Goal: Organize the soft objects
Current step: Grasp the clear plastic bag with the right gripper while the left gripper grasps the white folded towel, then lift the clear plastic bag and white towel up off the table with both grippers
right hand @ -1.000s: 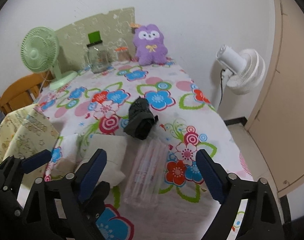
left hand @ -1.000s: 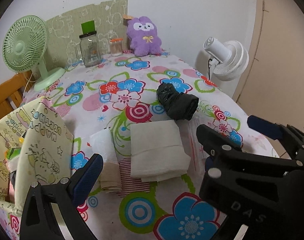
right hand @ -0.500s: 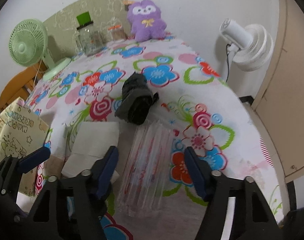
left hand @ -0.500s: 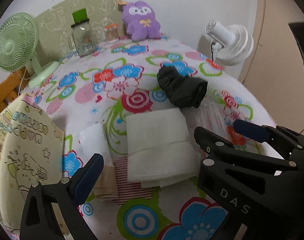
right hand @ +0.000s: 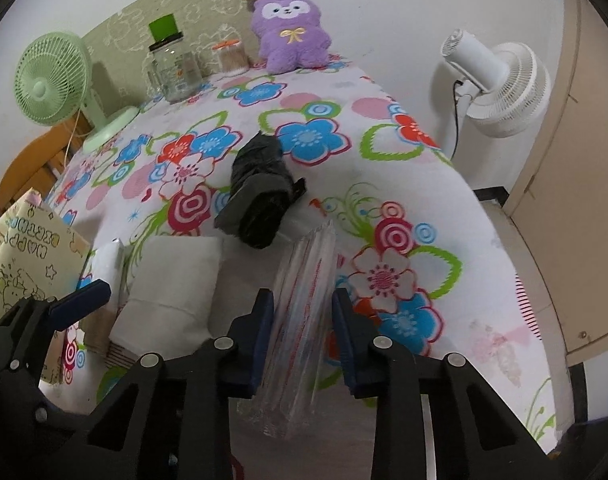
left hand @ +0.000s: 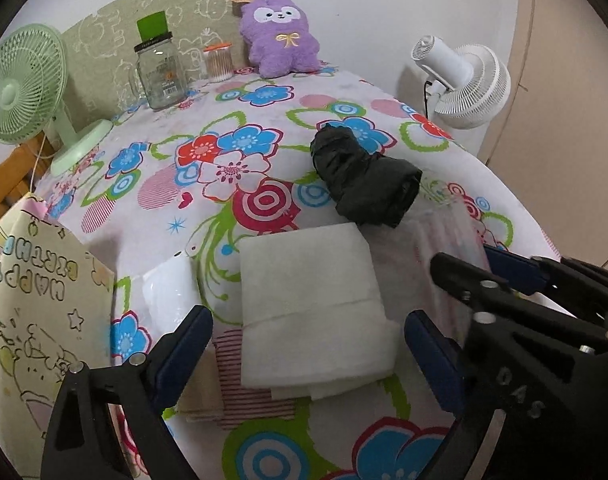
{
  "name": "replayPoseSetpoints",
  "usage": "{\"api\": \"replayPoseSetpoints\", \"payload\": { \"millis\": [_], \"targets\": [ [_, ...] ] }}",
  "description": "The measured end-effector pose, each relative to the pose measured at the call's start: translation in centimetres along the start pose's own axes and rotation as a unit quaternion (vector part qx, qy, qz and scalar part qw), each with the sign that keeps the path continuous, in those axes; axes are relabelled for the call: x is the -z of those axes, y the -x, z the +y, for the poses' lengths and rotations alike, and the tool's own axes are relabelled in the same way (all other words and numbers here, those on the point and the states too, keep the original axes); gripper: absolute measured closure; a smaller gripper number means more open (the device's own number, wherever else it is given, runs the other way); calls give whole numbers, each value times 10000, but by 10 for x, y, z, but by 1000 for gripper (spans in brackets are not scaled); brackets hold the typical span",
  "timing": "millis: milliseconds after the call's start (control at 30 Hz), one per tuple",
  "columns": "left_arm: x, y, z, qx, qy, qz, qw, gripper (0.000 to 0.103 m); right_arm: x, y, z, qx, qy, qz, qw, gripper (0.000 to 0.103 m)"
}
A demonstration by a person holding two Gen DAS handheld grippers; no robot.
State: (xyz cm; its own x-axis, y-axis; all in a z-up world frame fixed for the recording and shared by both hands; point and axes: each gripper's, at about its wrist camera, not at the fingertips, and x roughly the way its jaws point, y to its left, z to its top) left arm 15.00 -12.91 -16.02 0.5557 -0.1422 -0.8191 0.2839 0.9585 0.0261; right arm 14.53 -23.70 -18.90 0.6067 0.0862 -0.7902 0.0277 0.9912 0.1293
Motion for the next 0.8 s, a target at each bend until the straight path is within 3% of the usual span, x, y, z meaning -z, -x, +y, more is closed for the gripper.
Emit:
{"api": "replayPoseSetpoints", "payload": {
  "millis": [367,800],
  "targets": [
    [-5,-14,-4,131,24,200,9997,25,-2,2,-9,32,-67,-29,10000,75],
    [-2,1,-5,170,-54,166,9997,59,0,11,-3,-8,-87,-99,9999,75]
  ]
}}
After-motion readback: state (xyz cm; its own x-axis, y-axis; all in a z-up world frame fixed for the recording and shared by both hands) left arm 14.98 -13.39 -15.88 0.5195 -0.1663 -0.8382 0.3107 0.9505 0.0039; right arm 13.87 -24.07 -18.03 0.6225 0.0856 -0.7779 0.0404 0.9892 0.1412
